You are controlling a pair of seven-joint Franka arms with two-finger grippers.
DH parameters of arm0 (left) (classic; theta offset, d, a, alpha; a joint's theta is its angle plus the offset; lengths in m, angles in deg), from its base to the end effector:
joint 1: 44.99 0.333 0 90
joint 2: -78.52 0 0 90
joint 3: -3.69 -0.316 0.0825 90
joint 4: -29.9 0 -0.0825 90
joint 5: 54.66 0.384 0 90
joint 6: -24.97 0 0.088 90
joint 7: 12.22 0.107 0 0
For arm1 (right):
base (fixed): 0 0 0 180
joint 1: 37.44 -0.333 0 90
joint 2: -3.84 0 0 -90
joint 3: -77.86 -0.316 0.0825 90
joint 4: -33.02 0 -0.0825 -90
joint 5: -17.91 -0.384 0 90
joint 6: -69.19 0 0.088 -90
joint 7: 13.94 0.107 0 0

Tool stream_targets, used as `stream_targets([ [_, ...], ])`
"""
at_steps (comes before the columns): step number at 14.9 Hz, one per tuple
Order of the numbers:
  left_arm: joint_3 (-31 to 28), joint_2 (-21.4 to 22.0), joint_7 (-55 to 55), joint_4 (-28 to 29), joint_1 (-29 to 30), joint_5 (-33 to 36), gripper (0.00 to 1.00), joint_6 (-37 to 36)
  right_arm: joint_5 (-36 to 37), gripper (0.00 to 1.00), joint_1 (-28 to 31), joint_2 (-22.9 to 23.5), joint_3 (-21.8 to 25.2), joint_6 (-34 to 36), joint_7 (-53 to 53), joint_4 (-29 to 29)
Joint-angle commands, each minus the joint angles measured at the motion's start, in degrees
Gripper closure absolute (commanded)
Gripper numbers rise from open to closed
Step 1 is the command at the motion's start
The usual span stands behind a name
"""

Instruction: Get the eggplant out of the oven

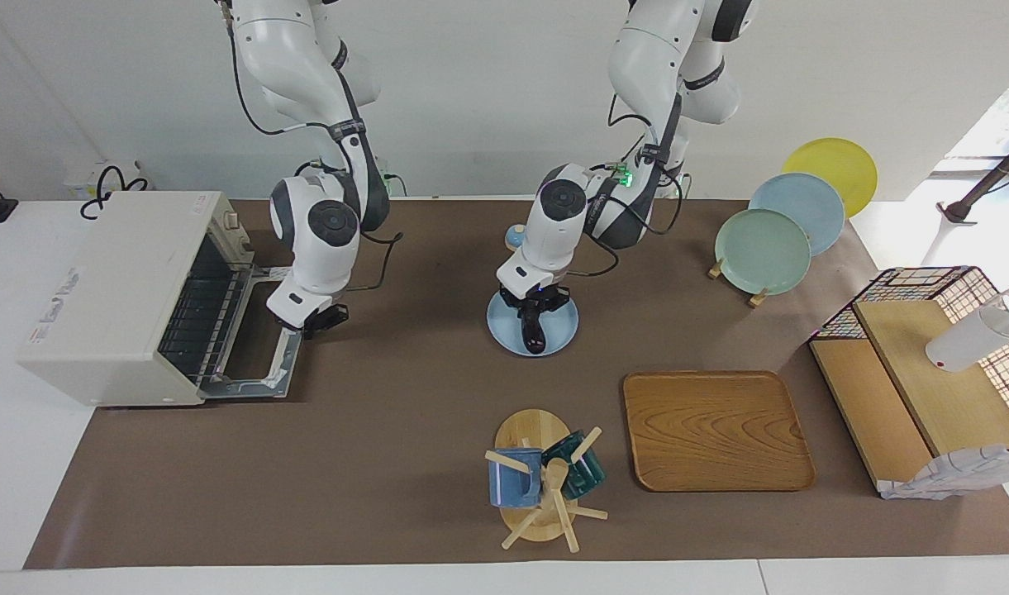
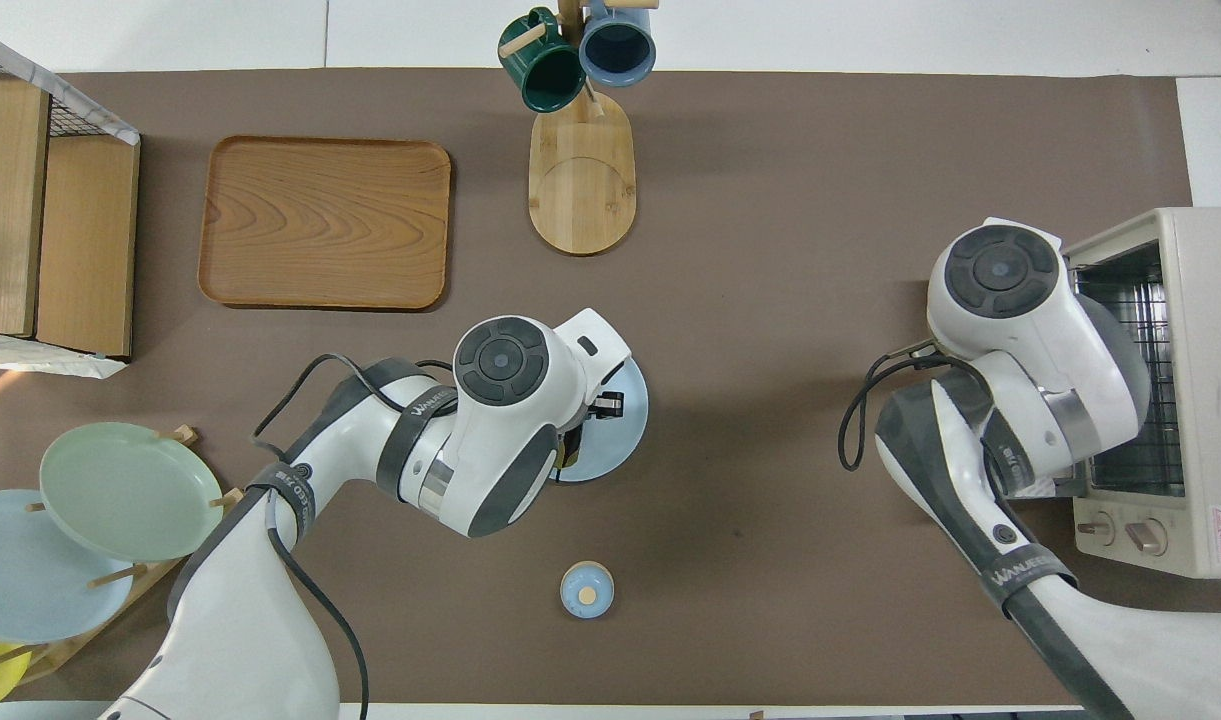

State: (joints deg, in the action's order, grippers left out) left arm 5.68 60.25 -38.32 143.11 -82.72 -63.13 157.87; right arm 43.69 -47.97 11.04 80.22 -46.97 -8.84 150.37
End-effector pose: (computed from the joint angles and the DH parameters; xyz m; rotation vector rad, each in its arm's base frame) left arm 0.4684 -0.3916 0.3102 3.0195 -0.2063 -0.0679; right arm 0.5570 0.0552 0.3725 2.7039 0.3873 -0.1354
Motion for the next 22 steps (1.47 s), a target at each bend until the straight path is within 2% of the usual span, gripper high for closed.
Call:
stream_targets([
  [1, -0.2, 2.9, 0.4, -3.7, 4.0, -1.1, 1.0, -6.7, 2.3, 1.0, 4.6, -1.7, 0.8, 2.8, -6.2, -2.8],
  [5, -0.3, 0.9, 2.7, -15.0, 11.5, -1.1, 1.0, -15.9, 1.2, 1.0, 6.0, -3.7, 0.8, 5.2, -9.0, -2.8],
  [11, -0.5, -1.0, 16.2, -16.2, 21.8, -0.9, 1.0, -15.1, -3.4, 1.0, 10.0, -6.7, 0.9, 8.5, -15.3, -2.8],
  [14, -0.5, -5.8, 20.3, -20.4, 25.9, -0.9, 1.0, -14.7, -5.3, 0.96, 10.3, -9.0, 1.0, 10.5, -17.8, -3.6],
  [17, -0.6, -12.2, 20.5, -27.4, 28.6, -0.3, 1.0, -14.7, -10.5, 0.82, 9.5, -8.7, 0.4, 19.7, -17.7, -11.9],
  [19, -0.6, -14.9, 21.1, -27.8, 28.7, 2.5, 1.0, -10.5, -15.9, 0.71, 9.5, -8.9, 0.3, 22.9, -17.8, -15.6],
  [20, -0.6, -15.3, 21.2, -27.6, 29.3, 2.7, 1.0, -7.7, -19.2, 0.69, 9.5, -8.9, 0.3, 23.8, -17.5, -17.1],
  [22, -0.5, -16.0, 21.2, -27.7, 30.9, 3.1, 1.0, -7.8, -21.9, 0.65, 9.5, -8.3, 0.2, 26.4, -17.5, -20.5],
])
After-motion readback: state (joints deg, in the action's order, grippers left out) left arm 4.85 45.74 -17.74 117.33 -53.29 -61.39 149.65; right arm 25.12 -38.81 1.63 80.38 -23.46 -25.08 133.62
